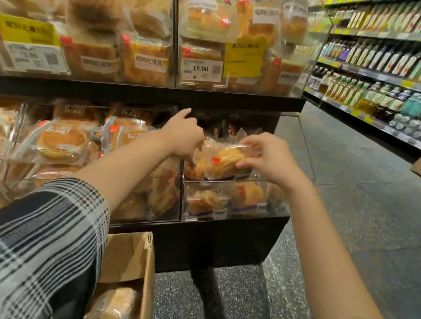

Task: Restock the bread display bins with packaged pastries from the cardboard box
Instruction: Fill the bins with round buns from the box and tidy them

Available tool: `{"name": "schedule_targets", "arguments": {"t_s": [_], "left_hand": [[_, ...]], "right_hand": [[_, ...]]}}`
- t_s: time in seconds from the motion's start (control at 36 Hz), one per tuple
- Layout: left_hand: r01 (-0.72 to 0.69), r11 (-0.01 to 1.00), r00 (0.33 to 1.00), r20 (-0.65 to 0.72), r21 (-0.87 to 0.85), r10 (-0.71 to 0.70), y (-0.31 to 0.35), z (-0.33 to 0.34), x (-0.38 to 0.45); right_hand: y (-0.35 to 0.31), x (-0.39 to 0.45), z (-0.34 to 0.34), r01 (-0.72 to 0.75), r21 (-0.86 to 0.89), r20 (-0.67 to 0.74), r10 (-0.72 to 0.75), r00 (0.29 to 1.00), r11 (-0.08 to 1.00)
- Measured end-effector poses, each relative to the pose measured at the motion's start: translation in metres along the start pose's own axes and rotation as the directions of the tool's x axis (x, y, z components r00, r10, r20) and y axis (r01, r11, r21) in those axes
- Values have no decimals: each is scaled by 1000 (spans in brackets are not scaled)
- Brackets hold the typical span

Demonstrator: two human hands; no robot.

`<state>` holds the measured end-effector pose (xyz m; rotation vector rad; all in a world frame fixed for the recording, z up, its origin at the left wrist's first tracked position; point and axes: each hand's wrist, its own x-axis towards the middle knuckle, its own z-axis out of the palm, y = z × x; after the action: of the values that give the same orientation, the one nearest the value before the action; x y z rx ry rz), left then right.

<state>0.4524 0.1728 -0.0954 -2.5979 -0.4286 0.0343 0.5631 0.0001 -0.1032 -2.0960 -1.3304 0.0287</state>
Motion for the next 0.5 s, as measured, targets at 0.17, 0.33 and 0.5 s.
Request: {"name": "schedule_targets", "arguments": {"t_s": [0.17, 0.33, 0.5], "left_hand": [[53, 970, 988, -130, -237, -86, 3, 27, 10], [-14, 856, 956, -258, -517, -140, 0, 34, 8], [-6, 880, 996, -86, -476, -39, -10, 25, 12]], "right_hand": [[3, 3, 25, 38, 5, 142, -38, 989, 999], [0, 7, 36, 41, 15, 205, -43, 978, 999], [-17, 22, 50, 68, -140, 273, -28, 962, 988]]}}
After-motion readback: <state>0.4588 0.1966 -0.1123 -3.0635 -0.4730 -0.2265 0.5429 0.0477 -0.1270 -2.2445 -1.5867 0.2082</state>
